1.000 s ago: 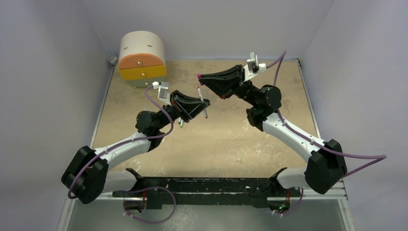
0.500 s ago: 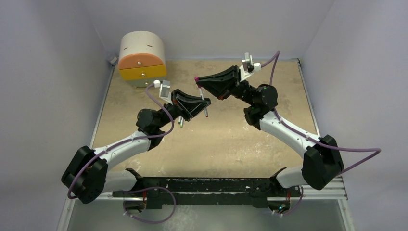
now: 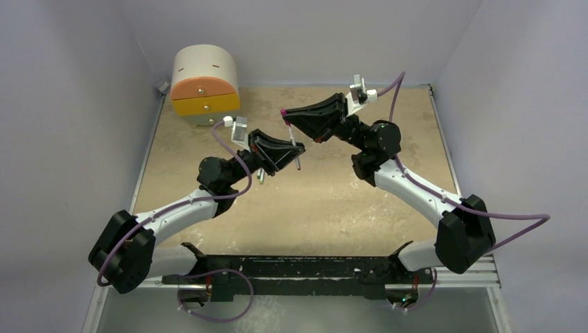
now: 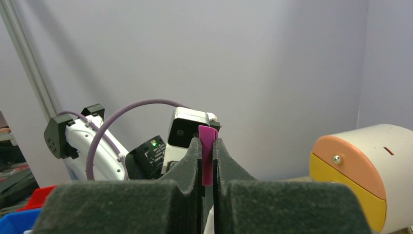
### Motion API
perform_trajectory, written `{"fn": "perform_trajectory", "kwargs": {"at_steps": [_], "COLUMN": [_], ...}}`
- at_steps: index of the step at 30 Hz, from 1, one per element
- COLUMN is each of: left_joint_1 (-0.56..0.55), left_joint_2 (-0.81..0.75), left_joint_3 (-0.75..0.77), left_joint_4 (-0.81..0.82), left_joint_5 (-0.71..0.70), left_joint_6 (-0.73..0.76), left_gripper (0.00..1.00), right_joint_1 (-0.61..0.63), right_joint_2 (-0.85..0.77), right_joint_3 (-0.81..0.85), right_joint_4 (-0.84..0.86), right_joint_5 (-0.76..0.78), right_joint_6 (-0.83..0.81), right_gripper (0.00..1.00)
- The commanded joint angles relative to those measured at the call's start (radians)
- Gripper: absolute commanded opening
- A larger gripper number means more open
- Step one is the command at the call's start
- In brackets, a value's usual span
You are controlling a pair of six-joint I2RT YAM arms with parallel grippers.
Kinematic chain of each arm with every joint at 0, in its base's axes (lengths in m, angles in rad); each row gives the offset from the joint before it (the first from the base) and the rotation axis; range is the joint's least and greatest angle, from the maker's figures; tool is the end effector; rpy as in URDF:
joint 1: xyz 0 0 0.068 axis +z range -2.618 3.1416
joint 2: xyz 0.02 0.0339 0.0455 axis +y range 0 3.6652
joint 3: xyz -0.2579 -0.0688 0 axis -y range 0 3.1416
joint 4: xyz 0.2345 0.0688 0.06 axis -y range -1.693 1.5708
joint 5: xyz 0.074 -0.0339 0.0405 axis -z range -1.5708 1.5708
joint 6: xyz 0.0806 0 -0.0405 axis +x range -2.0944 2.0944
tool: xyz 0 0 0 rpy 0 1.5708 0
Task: Insert the pens into the pen caps
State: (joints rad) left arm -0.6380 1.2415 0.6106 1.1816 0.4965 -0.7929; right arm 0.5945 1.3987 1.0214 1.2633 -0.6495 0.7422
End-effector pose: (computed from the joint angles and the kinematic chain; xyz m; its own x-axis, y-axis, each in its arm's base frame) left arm 0.2059 -0.2005 0.3435 -0.3104 -0.5496 -0.7756 0.8958 0.1040 -0.4321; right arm 0.2240 0.2103 0.4440 -0.0428 0.6208 -0.7828 -0.9960 0.0351 0.0823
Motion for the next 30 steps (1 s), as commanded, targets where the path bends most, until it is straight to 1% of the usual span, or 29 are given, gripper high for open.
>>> {"fn": "perform_trajectory", "kwargs": {"at_steps": [1, 4, 10, 24, 30], "left_joint_1": [-0.008, -0.007, -0.008, -0.008, -0.008], "left_joint_2": [-0.022, -0.027, -0.035, -0.081, -0.087], "left_joint_3": [0.032, 0.032, 0.035, 0.055, 0.058], "left_joint_4": [0.022, 0.018, 0.010, -0.068, -0.073], "left_joint_5": [0.024, 0.023, 0.019, 0.021, 0.026], "left_joint_6": [0.020, 0.020, 0.024, 0.061, 0.061], "left_gripper": [0.00, 0.00, 0.00, 0.00, 0.00], "right_joint_1": [-0.003, -0.003, -0.003, -0.016, -0.018], "right_joint_2": [-0.008, -0.001, -0.007, -0.009, -0.002], "right_joint_3": [0.026, 0.018, 0.010, -0.019, -0.029], "right_joint_4": [0.062, 0.084, 0.075, 0.096, 0.107], "right_joint_5": [-0.001, -0.001, 0.006, 0.005, -0.001], "right_joint_6": [-0.006, 0.005, -0.003, 0.013, 0.024], "right_gripper": [0.00, 0.00, 0.00, 0.00, 0.00]}}
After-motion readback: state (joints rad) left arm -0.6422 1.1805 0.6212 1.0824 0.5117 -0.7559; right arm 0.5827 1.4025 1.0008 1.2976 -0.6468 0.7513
